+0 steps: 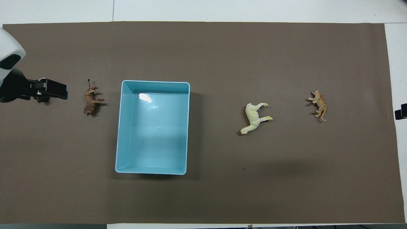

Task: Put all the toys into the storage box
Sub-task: 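Reach the left gripper to the brown horse while the right arm approaches the tan dog, then grasp the brown horse with the left gripper while the right gripper grasps the dog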

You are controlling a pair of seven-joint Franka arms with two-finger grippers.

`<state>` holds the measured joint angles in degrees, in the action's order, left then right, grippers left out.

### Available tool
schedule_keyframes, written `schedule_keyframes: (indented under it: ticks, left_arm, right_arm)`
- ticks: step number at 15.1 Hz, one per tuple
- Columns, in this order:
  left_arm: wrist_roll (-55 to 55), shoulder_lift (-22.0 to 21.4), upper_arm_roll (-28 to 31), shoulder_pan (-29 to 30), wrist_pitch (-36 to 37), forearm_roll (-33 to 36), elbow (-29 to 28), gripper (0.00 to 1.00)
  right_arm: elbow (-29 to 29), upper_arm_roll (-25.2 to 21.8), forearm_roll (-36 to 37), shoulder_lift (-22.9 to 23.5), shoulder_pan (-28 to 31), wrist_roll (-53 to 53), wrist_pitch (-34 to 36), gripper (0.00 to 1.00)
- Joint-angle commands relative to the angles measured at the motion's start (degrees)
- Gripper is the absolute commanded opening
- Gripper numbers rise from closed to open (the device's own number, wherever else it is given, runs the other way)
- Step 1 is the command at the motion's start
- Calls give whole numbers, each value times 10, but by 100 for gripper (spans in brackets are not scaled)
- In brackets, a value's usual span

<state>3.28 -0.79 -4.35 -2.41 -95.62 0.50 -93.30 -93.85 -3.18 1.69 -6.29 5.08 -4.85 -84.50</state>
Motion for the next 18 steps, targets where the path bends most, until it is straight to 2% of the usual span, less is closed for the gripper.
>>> schedule_keyframes:
  ticks: [1, 3, 6, 9, 11, 14, 18]
  left_arm:
    - [-9, -23, 2, 13, -104, 2, -99, 100]
    - [-9, -13, 3, 20, -175, 2, -155, 100]
    - [-1, 31, 3, 39, -279, 1, -200, 100]
    - [69, 89, 3, 59, -358, 1, -213, 100]
    - [93, 105, 2, 71, -410, 1, -235, 100]
    - [117, 140, 2, 68, -467, 1, -255, 100]
    - [146, 170, 1, 57, -490, 1, -254, 100]
  right_arm:
    - [-55, 6, 8, -10, 1, -23, -60, 100]
    - [-96, 8, 7, -3, -3, -35, -107, 100]
    - [-151, 8, 7, 28, -9, -90, -202, 100]
    - [-159, 8, 5, 95, -9, -126, -271, 100]
    - [-166, 8, 4, 133, -9, -149, -325, 100]
    - [-177, 8, 4, 166, -22, -149, -392, 100]
    - [-177, 9, 0, 213, -25, -153, -430, 100]
